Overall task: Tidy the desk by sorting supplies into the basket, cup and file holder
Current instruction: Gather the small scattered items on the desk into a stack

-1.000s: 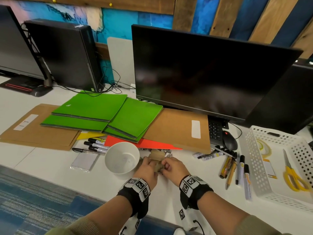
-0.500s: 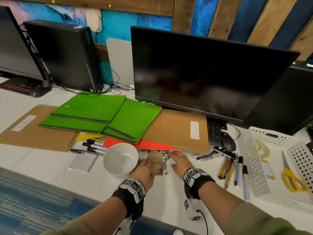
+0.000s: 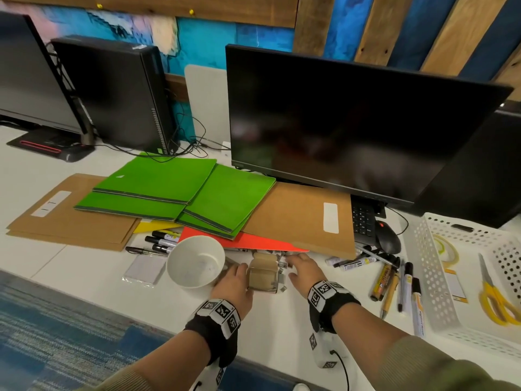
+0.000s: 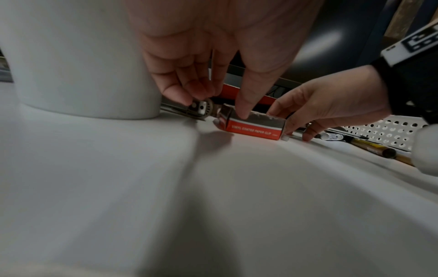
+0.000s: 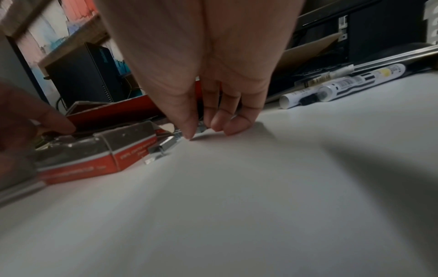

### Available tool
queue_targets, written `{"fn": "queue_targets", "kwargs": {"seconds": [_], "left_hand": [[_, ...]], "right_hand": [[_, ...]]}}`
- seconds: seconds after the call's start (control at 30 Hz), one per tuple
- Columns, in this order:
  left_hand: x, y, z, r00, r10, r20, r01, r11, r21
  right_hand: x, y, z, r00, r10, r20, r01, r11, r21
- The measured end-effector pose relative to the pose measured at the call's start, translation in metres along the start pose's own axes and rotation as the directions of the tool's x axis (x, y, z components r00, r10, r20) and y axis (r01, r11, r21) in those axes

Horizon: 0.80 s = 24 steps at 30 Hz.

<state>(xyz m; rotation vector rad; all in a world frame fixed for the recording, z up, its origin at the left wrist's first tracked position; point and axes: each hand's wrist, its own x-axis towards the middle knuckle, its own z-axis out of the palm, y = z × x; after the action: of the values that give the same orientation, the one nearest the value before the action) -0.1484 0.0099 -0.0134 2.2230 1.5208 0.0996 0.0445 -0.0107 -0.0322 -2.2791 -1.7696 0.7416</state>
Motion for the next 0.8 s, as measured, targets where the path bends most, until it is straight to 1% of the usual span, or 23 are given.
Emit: {"fn": "queue_targets", "kwargs": {"seconds": [0.13, 0.23, 0.33, 0.43, 0.5, 0.57, 0.67, 0.8], "left_hand": [[-0.002, -0.006, -0.003, 0.999, -0.041, 0.017, 0.041, 0.999, -0.004], [-0.003, -0.01, -0.005, 0.999, -0.044, 0.029, 0.045, 0.999, -0.02], [-0.002, -0.009, -0.007, 0.999, -0.021, 0.034, 0.022, 1.0, -0.015], [0.002, -0.007, -0.005, 0.998, 0.046, 0.049, -0.046, 0.999, -0.015], [0.006, -0.005, -0.001, 0.994, 0.095, 0.059, -0.095, 0.995, -0.002], [0.009, -0.004, 0.004, 0.99, 0.114, 0.08, -0.116, 0.993, 0.027], [0.013, -0.001, 0.008, 0.987, 0.117, 0.108, -0.124, 0.991, 0.053], [0.014, 0.002, 0.01, 0.987, 0.107, 0.121, -0.116, 0.991, 0.069]], "right_hand": [[0.0, -0.002, 0.0, 1.0, 0.028, -0.01, -0.028, 1.0, 0.005], [-0.002, -0.004, -0.002, 0.999, 0.046, -0.012, -0.046, 0.999, -0.011], [-0.004, -0.006, -0.005, 0.998, 0.069, -0.003, -0.069, 0.998, -0.014], [-0.008, -0.01, -0.007, 0.994, 0.098, -0.041, -0.094, 0.991, 0.095], [-0.013, -0.016, -0.008, 0.992, 0.077, -0.095, -0.054, 0.973, 0.224], [-0.019, -0.024, -0.008, 0.993, 0.018, -0.117, 0.016, 0.958, 0.287], [-0.025, -0.032, -0.006, 0.992, -0.094, -0.088, 0.116, 0.949, 0.292], [-0.027, -0.033, -0.002, 0.987, -0.148, -0.06, 0.159, 0.945, 0.287]]}}
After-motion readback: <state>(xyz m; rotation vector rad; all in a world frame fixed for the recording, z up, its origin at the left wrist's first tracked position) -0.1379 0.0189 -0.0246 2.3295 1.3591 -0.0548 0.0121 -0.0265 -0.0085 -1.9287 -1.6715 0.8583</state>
